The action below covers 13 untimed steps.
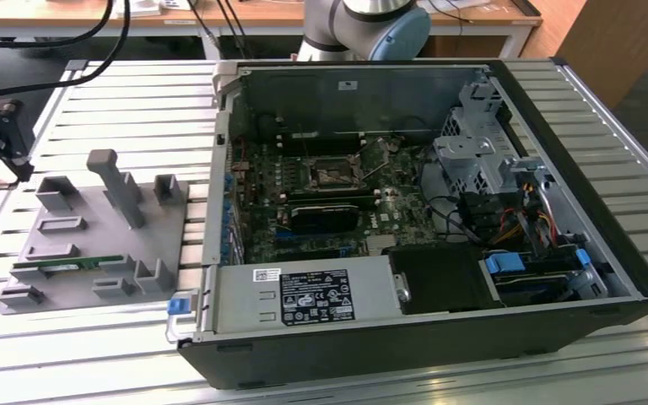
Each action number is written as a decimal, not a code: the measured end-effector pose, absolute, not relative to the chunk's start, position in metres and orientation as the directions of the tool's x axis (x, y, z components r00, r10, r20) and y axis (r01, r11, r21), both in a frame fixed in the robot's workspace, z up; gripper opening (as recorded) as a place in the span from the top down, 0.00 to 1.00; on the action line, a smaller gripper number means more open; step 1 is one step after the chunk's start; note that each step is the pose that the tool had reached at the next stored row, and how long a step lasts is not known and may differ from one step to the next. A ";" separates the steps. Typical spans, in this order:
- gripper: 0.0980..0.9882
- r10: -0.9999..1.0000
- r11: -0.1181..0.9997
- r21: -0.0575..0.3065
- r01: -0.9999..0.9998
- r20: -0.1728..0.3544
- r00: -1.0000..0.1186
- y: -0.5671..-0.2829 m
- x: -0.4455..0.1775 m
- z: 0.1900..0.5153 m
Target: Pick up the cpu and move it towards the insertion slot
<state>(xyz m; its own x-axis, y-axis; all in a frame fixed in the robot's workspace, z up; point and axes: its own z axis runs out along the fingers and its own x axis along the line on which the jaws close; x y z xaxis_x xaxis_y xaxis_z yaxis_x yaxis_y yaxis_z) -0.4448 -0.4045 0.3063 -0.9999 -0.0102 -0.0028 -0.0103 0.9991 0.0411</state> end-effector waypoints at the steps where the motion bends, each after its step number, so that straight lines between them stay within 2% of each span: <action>1: 0.50 -0.010 0.999 0.041 -0.010 -0.003 -1.000 -0.404 -0.445 0.307; 13: 0.50 -0.010 0.999 0.039 -0.010 -0.003 -1.000 -0.403 -0.445 0.315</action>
<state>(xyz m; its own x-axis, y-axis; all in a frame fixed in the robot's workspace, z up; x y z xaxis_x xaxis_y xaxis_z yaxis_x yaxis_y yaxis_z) -0.4448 -0.4026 0.3152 -0.9999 -0.0102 -0.0027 -0.0103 0.9992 0.0388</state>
